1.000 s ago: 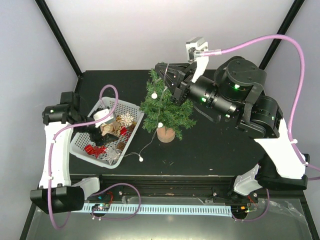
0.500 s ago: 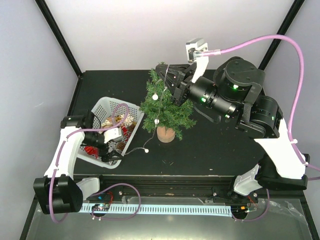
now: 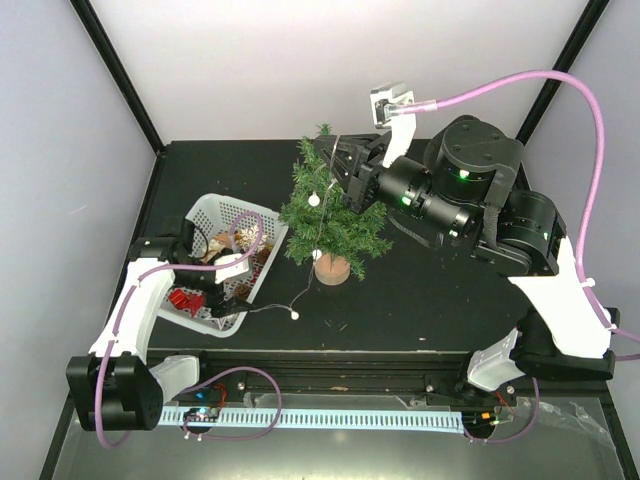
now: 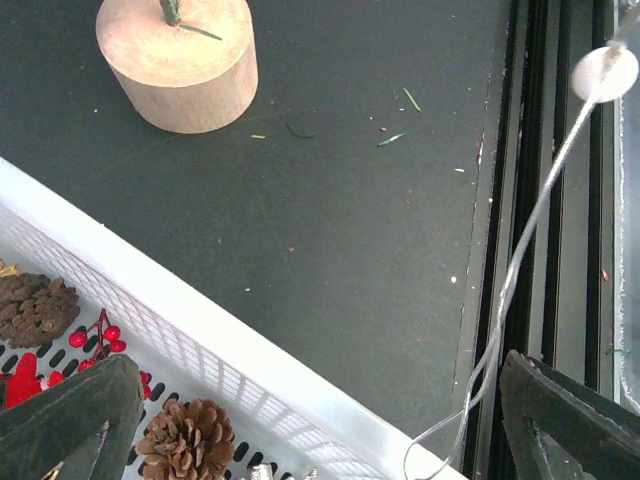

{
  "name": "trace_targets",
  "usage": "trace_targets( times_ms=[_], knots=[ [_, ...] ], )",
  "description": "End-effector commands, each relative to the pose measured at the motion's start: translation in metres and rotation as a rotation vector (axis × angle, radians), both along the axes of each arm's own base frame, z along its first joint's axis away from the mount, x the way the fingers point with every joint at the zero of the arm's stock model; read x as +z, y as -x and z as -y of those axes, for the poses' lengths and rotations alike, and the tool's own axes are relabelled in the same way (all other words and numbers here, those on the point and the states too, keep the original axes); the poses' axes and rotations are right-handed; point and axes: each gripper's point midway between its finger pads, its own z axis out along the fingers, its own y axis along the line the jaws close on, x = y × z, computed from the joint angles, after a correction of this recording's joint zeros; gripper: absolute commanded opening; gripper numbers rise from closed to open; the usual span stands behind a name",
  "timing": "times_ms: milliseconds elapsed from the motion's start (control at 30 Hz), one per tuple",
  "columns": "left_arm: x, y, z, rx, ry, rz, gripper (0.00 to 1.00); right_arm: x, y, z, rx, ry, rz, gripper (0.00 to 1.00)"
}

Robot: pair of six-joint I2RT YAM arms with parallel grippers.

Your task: Decorate the small christmas tree

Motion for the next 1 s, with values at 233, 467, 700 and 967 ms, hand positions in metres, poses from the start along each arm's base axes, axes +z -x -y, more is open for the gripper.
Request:
trace_targets(
  times_ms=[233,467,700,967],
  knots=[
    [0.006,0.022,0.017,-0.144,0.084,0.038,0.85,-0.008,-0.004,0.011,-0.022,0.014,-0.047,0.01],
    [-0.007,0.025,0.025,-0.166,0.036,0.04,0.85,-0.013,-0.003,0.013,-0.012,0.023,-0.062,0.01],
    [-0.016,0.023,0.031,-0.179,0.009,0.029,0.67,-0.014,-0.003,0.018,-0.019,0.025,-0.069,0.01],
    [-0.016,0.015,0.021,-0.155,-0.078,0.019,0.09,-0.011,-0.002,0.028,-0.032,0.02,-0.06,0.01]
  ],
)
